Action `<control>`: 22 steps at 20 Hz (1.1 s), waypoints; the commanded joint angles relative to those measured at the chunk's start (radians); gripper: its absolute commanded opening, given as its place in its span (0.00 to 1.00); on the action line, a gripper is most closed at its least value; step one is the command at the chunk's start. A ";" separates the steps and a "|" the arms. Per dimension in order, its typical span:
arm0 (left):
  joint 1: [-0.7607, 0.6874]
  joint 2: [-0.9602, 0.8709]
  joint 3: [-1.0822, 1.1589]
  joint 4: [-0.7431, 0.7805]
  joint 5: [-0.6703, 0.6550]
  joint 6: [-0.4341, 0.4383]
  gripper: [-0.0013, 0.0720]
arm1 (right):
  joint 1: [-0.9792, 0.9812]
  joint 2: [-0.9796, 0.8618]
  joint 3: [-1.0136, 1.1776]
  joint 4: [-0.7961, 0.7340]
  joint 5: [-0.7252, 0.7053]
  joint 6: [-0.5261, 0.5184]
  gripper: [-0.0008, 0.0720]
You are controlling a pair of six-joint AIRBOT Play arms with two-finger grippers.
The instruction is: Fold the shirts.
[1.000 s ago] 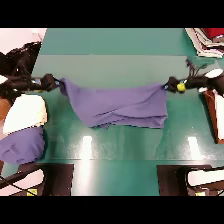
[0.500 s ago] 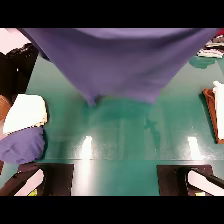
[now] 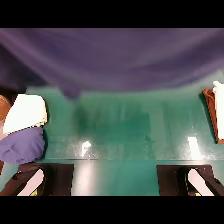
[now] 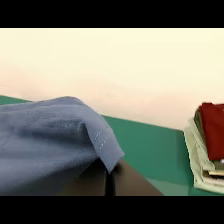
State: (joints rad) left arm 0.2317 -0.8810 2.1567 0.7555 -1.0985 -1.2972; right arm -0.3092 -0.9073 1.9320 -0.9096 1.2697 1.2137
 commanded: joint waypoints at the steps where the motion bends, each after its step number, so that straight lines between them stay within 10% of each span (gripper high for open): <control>1: 0.001 -0.002 -0.096 0.012 -0.054 -0.037 0.05 | -0.020 -0.048 0.006 -0.009 0.104 0.047 0.03; 10: -0.003 -0.311 -0.755 0.049 -0.201 -0.029 0.05 | 0.288 -0.639 0.004 -0.377 0.342 0.134 0.03; 16: -0.140 -0.677 -0.762 0.144 0.190 0.028 0.05 | 0.325 -0.952 0.005 -0.370 0.081 0.205 0.03; 21: -0.153 -0.837 -0.565 0.143 0.236 -0.013 0.05 | 0.323 -0.990 0.008 -0.309 -0.097 0.233 0.04; 22: -0.153 -0.837 -0.558 0.143 0.237 -0.013 0.33 | 0.322 -0.990 0.016 -0.293 -0.107 0.233 0.17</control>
State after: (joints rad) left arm 0.0883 -1.6566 1.5402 0.8928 -0.9154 -1.3014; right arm 0.0101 -1.8709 1.9392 -1.2442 1.2591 1.4307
